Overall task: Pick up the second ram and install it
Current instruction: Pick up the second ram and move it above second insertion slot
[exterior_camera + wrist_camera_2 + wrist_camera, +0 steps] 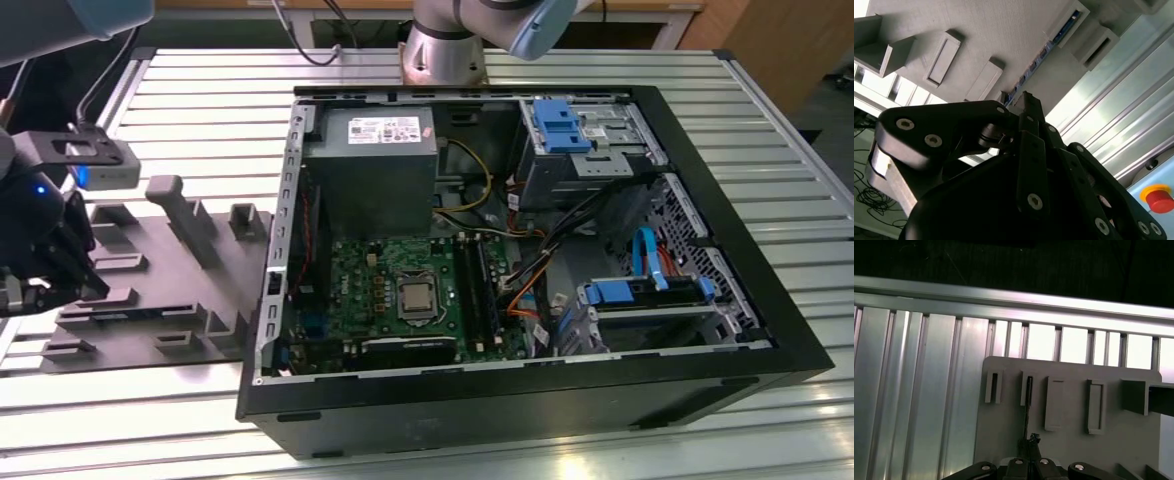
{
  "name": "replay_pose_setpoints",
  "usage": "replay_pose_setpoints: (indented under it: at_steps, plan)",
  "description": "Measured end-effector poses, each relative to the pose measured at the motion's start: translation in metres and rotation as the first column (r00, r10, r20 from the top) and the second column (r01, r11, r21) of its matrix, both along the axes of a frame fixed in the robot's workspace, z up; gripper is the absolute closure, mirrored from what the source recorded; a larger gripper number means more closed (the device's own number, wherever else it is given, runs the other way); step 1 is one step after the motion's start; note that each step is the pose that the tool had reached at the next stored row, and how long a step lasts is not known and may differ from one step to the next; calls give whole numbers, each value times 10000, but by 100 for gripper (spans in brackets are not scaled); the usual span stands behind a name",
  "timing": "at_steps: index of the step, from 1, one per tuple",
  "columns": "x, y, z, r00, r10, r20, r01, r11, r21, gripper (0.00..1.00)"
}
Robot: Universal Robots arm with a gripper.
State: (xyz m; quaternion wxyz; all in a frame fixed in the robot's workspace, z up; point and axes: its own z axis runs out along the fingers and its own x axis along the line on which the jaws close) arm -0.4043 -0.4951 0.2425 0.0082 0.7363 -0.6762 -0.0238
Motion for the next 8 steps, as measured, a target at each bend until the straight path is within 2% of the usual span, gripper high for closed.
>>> replay_pose_setpoints:
  at_steps: [8]
  plan:
    - [0,0,-49,10000,-15,0,15,10000,4,89]
